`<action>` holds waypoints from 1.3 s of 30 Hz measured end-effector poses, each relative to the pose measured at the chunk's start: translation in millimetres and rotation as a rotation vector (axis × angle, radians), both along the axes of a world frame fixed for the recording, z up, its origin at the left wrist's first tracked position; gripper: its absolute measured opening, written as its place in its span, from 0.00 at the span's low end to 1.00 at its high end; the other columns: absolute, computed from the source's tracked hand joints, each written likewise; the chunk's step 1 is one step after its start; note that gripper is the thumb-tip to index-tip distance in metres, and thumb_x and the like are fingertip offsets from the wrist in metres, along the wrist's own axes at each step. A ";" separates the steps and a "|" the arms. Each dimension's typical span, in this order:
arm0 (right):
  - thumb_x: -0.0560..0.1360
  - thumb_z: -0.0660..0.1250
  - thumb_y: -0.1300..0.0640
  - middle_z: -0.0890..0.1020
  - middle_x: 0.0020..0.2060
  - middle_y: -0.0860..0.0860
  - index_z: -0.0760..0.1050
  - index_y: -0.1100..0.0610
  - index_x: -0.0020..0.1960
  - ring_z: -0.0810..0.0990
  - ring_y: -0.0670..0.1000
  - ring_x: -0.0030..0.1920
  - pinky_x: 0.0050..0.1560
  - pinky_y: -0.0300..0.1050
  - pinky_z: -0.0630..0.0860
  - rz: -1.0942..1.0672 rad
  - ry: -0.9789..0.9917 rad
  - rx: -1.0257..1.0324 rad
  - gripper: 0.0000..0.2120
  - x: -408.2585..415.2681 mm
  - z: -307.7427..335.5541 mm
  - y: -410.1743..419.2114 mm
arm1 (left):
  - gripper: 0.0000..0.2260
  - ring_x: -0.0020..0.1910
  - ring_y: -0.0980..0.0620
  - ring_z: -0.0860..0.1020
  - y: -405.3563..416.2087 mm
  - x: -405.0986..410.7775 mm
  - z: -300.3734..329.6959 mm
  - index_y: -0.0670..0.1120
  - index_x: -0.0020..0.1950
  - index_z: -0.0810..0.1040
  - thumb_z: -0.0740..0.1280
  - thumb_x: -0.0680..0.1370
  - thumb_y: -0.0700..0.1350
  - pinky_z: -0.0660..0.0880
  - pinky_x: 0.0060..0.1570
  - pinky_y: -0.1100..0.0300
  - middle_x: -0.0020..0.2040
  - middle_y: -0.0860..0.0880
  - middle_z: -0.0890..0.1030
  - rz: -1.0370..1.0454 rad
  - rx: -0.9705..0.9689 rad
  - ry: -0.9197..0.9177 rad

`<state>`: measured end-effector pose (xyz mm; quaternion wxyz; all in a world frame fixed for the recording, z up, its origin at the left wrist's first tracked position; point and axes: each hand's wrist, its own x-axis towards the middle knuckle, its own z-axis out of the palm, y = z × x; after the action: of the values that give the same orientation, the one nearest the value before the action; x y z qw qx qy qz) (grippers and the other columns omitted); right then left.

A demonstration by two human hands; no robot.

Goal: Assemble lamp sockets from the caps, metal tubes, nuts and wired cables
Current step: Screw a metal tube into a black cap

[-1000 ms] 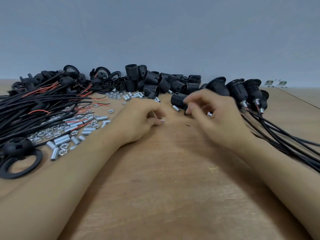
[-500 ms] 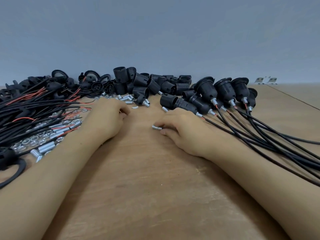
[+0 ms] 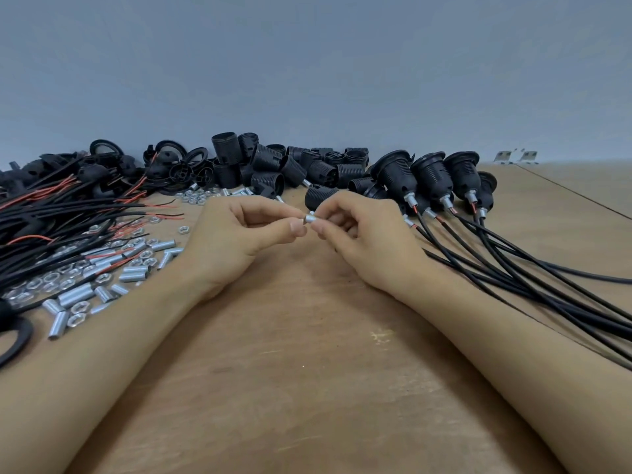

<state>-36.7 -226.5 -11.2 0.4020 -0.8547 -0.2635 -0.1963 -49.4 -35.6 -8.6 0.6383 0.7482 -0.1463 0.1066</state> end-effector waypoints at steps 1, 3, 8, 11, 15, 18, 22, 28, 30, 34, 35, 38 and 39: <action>0.76 0.71 0.58 0.82 0.36 0.45 0.81 0.57 0.48 0.79 0.42 0.36 0.41 0.32 0.74 0.012 -0.015 0.047 0.03 -1.6 0.7 0.0 | 0.09 0.46 0.49 0.85 -1.2 -0.5 -0.7 0.42 0.47 0.86 0.76 0.68 0.41 0.81 0.50 0.61 0.45 0.44 0.87 -0.035 -0.058 0.028; 0.76 0.72 0.60 0.81 0.35 0.44 0.82 0.57 0.48 0.77 0.41 0.34 0.39 0.34 0.75 0.039 -0.024 0.101 0.02 -3.0 0.9 0.9 | 0.11 0.48 0.45 0.85 -2.1 1.1 -2.0 0.40 0.48 0.86 0.76 0.68 0.42 0.81 0.52 0.57 0.47 0.41 0.86 -0.063 -0.151 0.076; 0.75 0.71 0.64 0.83 0.39 0.45 0.83 0.55 0.50 0.81 0.45 0.41 0.44 0.45 0.79 0.104 -0.073 0.116 0.07 -5.4 0.5 0.9 | 0.10 0.44 0.46 0.86 -1.4 1.9 -1.0 0.38 0.47 0.85 0.74 0.67 0.40 0.81 0.46 0.59 0.46 0.37 0.85 -0.092 -0.307 0.203; 0.74 0.72 0.64 0.84 0.39 0.52 0.84 0.57 0.50 0.81 0.52 0.39 0.42 0.50 0.78 0.083 -0.229 0.041 0.06 -6.5 1.5 1.2 | 0.07 0.44 0.46 0.86 -1.7 0.5 -0.2 0.41 0.43 0.86 0.74 0.67 0.40 0.81 0.43 0.61 0.45 0.38 0.86 -0.119 -0.335 0.252; 0.75 0.73 0.61 0.85 0.38 0.49 0.85 0.57 0.50 0.81 0.47 0.38 0.40 0.42 0.77 0.067 -0.192 0.035 0.05 -9.1 3.4 1.4 | 0.09 0.46 0.45 0.84 -0.9 -1.2 0.4 0.39 0.46 0.86 0.75 0.67 0.39 0.81 0.49 0.58 0.47 0.37 0.85 -0.132 -0.313 0.192; 0.76 0.72 0.60 0.83 0.34 0.46 0.84 0.58 0.49 0.80 0.43 0.33 0.38 0.37 0.78 0.127 0.067 0.190 0.04 -10.2 4.2 -0.5 | 0.12 0.50 0.43 0.84 0.0 -4.4 1.8 0.40 0.48 0.86 0.76 0.66 0.41 0.80 0.53 0.55 0.50 0.38 0.85 -0.124 -0.258 0.116; 0.76 0.71 0.61 0.83 0.36 0.49 0.83 0.60 0.49 0.81 0.45 0.35 0.39 0.40 0.79 0.162 0.083 0.212 0.04 -13.1 5.4 -3.9 | 0.11 0.47 0.44 0.85 -0.9 -7.8 2.8 0.41 0.48 0.85 0.76 0.67 0.43 0.81 0.51 0.56 0.47 0.39 0.86 -0.108 -0.204 0.076; 0.75 0.72 0.63 0.83 0.36 0.55 0.83 0.64 0.46 0.79 0.54 0.37 0.39 0.49 0.75 0.089 -0.352 -0.067 0.04 -11.9 5.0 -2.0 | 0.08 0.42 0.48 0.86 -1.6 -7.1 4.9 0.42 0.44 0.87 0.75 0.66 0.42 0.81 0.44 0.60 0.44 0.39 0.86 -0.149 -0.316 0.214; 0.76 0.72 0.61 0.84 0.37 0.52 0.84 0.61 0.48 0.80 0.48 0.37 0.39 0.46 0.77 0.103 -0.244 -0.012 0.04 -12.6 5.9 -2.3 | 0.09 0.43 0.47 0.85 -0.8 -7.1 5.1 0.42 0.44 0.87 0.76 0.66 0.42 0.81 0.45 0.60 0.44 0.39 0.86 -0.163 -0.311 0.221; 0.77 0.70 0.59 0.83 0.34 0.49 0.83 0.60 0.49 0.81 0.46 0.34 0.39 0.43 0.80 0.122 0.002 0.113 0.06 -12.2 6.0 -3.6 | 0.11 0.47 0.44 0.85 -2.6 -9.7 4.1 0.42 0.46 0.86 0.77 0.64 0.42 0.81 0.51 0.55 0.48 0.39 0.85 -0.143 -0.295 0.143; 0.77 0.70 0.59 0.82 0.34 0.49 0.83 0.61 0.49 0.81 0.45 0.34 0.38 0.42 0.80 0.124 -0.007 0.121 0.06 -12.3 6.3 -3.5 | 0.11 0.47 0.44 0.85 -2.9 -9.7 3.9 0.43 0.45 0.86 0.77 0.64 0.42 0.81 0.50 0.55 0.47 0.39 0.86 -0.132 -0.298 0.128; 0.77 0.70 0.61 0.82 0.36 0.46 0.82 0.62 0.48 0.80 0.47 0.36 0.38 0.44 0.78 0.117 -0.221 0.028 0.05 -13.3 8.1 -2.6 | 0.08 0.42 0.47 0.85 -3.5 -9.8 5.1 0.43 0.44 0.87 0.76 0.66 0.42 0.81 0.46 0.58 0.44 0.40 0.86 -0.131 -0.344 0.157; 0.76 0.71 0.62 0.83 0.36 0.50 0.82 0.63 0.47 0.80 0.51 0.36 0.38 0.48 0.76 0.103 -0.299 -0.018 0.04 -13.2 7.9 -2.2 | 0.08 0.41 0.47 0.86 -3.3 -9.7 5.6 0.43 0.43 0.87 0.76 0.66 0.42 0.81 0.44 0.59 0.43 0.40 0.86 -0.140 -0.363 0.189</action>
<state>-49.9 -228.8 -3.3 0.3601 -0.8047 -0.3658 -0.2982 -59.1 -38.9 -3.0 0.7793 0.6156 -0.1158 0.0157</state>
